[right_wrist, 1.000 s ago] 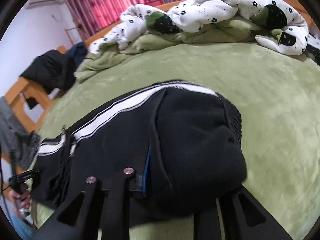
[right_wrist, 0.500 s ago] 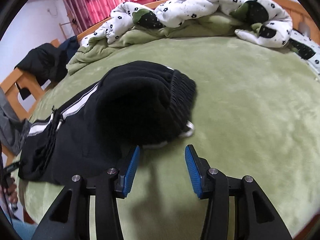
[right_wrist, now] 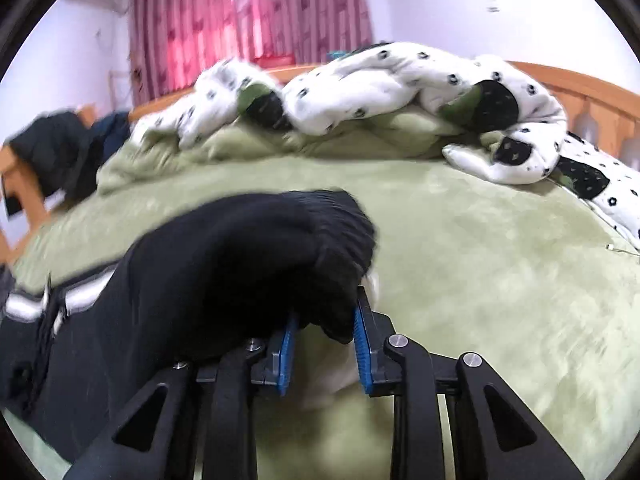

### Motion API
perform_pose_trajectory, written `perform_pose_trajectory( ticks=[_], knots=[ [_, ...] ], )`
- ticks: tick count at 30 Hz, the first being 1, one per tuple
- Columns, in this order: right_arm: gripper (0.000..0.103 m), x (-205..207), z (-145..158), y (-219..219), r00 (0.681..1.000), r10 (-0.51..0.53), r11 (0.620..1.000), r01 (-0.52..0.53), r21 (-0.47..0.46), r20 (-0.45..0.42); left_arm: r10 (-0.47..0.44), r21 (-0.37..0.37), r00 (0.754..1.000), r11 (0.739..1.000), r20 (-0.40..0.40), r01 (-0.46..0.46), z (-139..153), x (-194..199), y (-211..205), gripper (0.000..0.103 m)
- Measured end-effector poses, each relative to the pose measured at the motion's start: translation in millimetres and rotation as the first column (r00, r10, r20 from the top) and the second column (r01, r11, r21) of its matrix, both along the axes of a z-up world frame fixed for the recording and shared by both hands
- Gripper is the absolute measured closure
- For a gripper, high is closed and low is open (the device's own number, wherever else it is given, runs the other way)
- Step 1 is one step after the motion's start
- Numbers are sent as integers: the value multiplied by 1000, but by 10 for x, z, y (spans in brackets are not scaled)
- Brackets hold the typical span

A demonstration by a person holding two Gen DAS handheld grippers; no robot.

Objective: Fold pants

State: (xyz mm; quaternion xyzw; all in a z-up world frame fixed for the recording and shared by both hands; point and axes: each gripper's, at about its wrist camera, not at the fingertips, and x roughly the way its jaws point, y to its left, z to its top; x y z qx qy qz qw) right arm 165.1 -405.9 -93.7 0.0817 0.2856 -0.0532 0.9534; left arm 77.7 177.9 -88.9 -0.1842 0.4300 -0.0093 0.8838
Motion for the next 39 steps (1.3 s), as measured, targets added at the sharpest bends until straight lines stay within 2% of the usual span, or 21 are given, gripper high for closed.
perform_pose_trajectory(
  ticks=[1,2,3,4,7,11,15,17,18,19,21,26,29,30,31,32,33,34,36,37,39],
  knots=[
    [73,54,-44,-70,1000,10,1000,-9,14,-24,-2,2,1000,1000,2,2,-1,2,-8,30],
    [69,118,-149,-69,996,15,999,-19,-38,-88,-3,3,1000,1000,5,3,2,3,-18,30],
    [62,126,-215,-34,993,8,994,-21,-107,-119,-7,-1,1000,1000,10,7,7,-6,-27,30],
    [60,101,-287,-10,990,-4,984,-21,-175,-144,-15,-4,1000,1000,13,15,10,-15,-30,30],
    [60,-74,-448,-135,978,-53,983,15,-185,-204,-33,-3,999,999,14,33,6,-52,-17,30],
    [60,-443,-446,-530,968,-97,995,98,-4,-234,-57,-11,998,998,28,57,8,-126,-13,30],
    [59,-653,-228,-593,978,-64,974,104,201,-198,-64,-26,998,998,29,65,-8,-175,-39,30],
    [50,-613,-60,-536,985,-30,954,78,291,-167,-68,-30,997,997,30,69,-20,-195,-72,29],
    [40,-561,14,-483,988,-8,942,60,331,-154,-69,-23,997,997,29,70,-21,-208,-100,29],
    [36,-498,56,-420,989,10,932,45,359,-149,-69,-15,997,997,31,69,-15,-220,-122,29],
    [36,-325,57,-277,986,42,919,25,395,-162,-68,-3,997,998,36,69,-6,-242,-149,29],
    [36,65,-169,-3,977,33,922,52,385,-209,-81,18,996,997,37,80,-31,-305,-162,29],
    [34,261,-308,-42,971,25,885,89,457,-238,-89,-7,995,996,50,90,-64,-335,-115,29],
    [37,333,-355,-71,967,24,860,109,499,-252,-90,-19,994,996,54,91,-73,-339,-100,29],
    [45,401,-385,-91,965,28,831,122,543,-261,-90,-32,994,995,57,92,-80,-340,-86,29],
    [51,450,-391,-104,963,18,821,139,554,-268,-91,-44,994,995,61,94,-84,-342,-71,29],
    [73,480,-340,-86,965,4,824,145,548,-262,-96,-54,993,994,65,99,-84,-350,-62,29],
    [77,485,-254,-27,973,13,839,114,531,-229,-101,-61,993,993,68,105,-80,-358,-46,29],
    [82,454,66,183,991,15,919,38,394,-131,-105,-66,992,992,76,110,-69,-392,-12,29],
    [82,387,215,274,998,40,938,-20,346,-49,-102,-70,992,992,81,107,-64,-417,6,29],
    [82,224,397,383,989,111,955,-135,264,101,-100,-90,991,990,86,108,-74,-464,57,29]
  ],
)
